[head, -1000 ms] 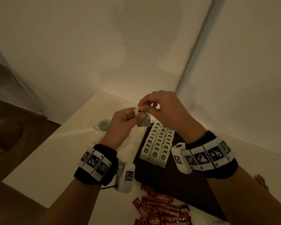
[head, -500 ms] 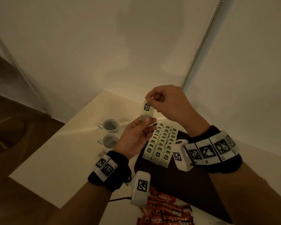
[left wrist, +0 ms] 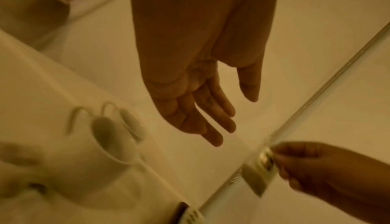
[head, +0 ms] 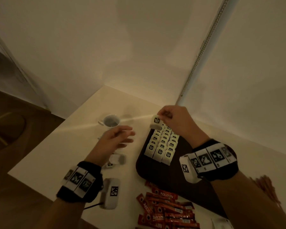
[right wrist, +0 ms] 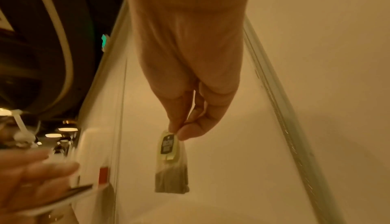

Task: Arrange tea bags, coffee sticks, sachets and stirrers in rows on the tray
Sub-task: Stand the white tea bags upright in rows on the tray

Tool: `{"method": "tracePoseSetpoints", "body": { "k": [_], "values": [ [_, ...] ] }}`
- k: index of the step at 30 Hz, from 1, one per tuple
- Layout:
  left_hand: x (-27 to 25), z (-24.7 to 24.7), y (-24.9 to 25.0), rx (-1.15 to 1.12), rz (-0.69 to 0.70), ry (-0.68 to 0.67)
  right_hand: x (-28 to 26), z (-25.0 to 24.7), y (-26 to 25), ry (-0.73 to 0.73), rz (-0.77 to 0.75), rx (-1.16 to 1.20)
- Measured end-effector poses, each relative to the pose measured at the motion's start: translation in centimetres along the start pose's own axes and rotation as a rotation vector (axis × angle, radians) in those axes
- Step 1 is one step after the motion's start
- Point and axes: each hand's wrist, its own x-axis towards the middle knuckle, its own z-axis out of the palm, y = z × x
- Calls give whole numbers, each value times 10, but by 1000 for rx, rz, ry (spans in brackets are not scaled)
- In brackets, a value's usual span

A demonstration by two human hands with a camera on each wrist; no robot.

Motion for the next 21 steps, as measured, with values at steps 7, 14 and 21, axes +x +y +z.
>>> {"method": "tracePoseSetpoints", "body": {
  "k": [7,14,21],
  "values": [
    [-33,-57,-41,180,-138,173,-21,71,59,-258,202,-22],
    [-57,-77,-61,187,-271,220,-23,119,85,-371,264,-66],
    [-63,-77,-62,164,-285,216,-19,133,97,-238,346,-14]
  ]
}}
